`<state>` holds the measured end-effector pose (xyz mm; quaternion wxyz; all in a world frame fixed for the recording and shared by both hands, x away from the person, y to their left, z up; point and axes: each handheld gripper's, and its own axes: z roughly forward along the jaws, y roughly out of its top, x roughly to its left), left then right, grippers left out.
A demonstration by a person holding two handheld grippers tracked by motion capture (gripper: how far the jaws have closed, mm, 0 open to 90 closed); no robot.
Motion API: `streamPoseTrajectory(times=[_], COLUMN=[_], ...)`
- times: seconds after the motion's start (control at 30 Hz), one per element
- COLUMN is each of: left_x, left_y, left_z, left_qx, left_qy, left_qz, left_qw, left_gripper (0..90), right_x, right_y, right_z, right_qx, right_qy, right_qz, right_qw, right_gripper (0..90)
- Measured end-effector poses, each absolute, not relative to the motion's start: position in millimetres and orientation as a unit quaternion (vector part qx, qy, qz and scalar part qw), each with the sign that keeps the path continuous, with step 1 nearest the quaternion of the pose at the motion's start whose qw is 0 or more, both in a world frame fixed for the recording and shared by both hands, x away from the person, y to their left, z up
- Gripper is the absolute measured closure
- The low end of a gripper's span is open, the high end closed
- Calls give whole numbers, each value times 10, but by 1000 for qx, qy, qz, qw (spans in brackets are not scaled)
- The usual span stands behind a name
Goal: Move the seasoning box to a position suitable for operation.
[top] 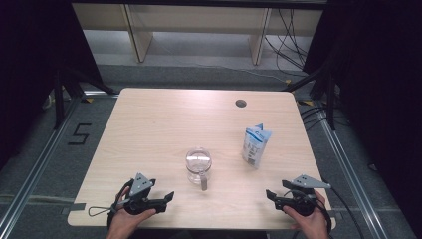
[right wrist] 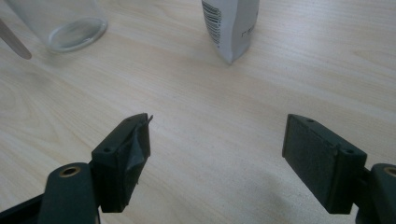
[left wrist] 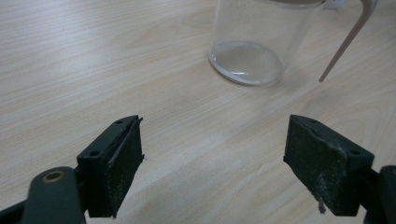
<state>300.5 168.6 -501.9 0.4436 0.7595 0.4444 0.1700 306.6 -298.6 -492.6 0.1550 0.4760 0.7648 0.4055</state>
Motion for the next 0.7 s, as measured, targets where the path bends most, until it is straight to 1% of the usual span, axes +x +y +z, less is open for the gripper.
streamPoseTrajectory(times=[0.17, 0.2, 0.27, 0.4, 0.47, 0.57, 0.6, 0.63, 0.7], left_x=[2988, 2984, 2979, 2958, 2934, 2915, 2894, 2886, 2878], left_y=[1677, 1678, 1673, 1654, 1609, 1566, 1505, 1475, 1401], left_z=[-5010, -5007, -5005, -4991, -4974, -4963, -4944, -4931, -4911], left_qx=[759, 760, 757, 755, 751, 751, 755, 757, 766], left_qy=[444, 444, 443, 440, 434, 427, 410, 403, 381], left_qz=[173, 173, 168, 159, 144, 133, 120, 114, 122], left_qw=[444, 443, 451, 459, 477, 486, 498, 501, 504], left_gripper=[192, 198, 208, 244, 337, 440, 503, 537, 615], right_x=[3060, 3074, 3096, 3097, 3091, 3089, 3093, 3091, 3084], right_y=[-2967, -2967, -2989, -2986, -2978, -2979, -2987, -2984, -2989], right_z=[-4919, -4932, -4932, -4931, -4930, -4932, -4934, -4936, -4934], right_qx=[482, 477, 464, 464, 467, 467, 465, 467, 471], right_qy=[764, 763, 771, 771, 770, 770, 770, 767, 768], right_qz=[405, 408, 406, 408, 407, 407, 407, 412, 406], right_qw=[144, 154, 162, 157, 150, 150, 160, 157, 152], right_gripper=[245, 245, 245, 245, 245, 245, 245, 245, 245])
